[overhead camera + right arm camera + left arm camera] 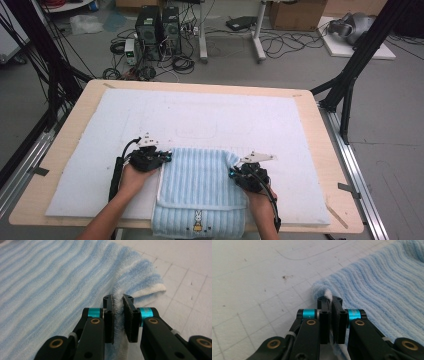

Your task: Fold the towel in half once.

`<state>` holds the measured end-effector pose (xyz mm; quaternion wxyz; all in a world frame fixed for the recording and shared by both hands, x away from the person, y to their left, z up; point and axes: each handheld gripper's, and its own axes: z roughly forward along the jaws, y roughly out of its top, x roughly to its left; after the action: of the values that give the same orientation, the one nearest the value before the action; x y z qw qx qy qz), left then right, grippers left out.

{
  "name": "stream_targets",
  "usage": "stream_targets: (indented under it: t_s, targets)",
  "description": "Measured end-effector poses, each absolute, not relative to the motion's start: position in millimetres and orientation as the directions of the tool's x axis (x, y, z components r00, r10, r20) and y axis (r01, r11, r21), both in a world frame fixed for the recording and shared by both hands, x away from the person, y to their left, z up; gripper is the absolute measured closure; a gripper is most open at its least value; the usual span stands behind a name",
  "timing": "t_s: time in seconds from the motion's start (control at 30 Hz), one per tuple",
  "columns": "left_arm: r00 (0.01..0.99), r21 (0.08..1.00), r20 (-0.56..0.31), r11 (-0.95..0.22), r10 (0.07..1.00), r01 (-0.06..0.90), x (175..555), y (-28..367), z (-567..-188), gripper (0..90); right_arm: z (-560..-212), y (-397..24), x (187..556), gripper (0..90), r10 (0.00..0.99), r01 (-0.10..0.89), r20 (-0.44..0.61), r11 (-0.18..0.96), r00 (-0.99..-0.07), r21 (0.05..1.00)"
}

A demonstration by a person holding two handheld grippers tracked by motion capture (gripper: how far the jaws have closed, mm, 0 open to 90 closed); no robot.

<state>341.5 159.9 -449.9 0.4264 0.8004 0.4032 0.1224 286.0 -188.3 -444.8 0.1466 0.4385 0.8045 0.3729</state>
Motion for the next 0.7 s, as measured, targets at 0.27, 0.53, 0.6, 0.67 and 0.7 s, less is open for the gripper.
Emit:
stream_targets:
  t_s: [0.27,0.53,0.6,0.67,0.7]
  targets:
    - [0.597,0.776,-0.139,-0.287,0.790,0.561,367,157,-447,85.8,-445,-185,311,82.0,0.826,0.597,0.091,0.321,-0.556,0.736]
    - [0.563,0.799,-0.154,-0.233,0.812,0.555,392,162,-446,85.8,-444,-182,345,81.8,0.851,0.600,0.087,0.289,-0.518,0.746]
    - [0.550,0.800,-0.166,-0.214,0.819,0.560,399,162,-445,85.8,-443,-180,351,81.8,0.858,0.591,0.072,0.287,-0.509,0.754]
    - [0.540,0.810,-0.173,-0.193,0.824,0.554,407,162,-443,85.8,-442,-178,358,81.8,0.869,0.591,0.066,0.277,-0.491,0.758]
    - [0.538,0.813,-0.170,-0.192,0.826,0.550,412,162,-442,85.8,-442,-177,361,81.7,0.872,0.587,0.059,0.277,-0.487,0.761]
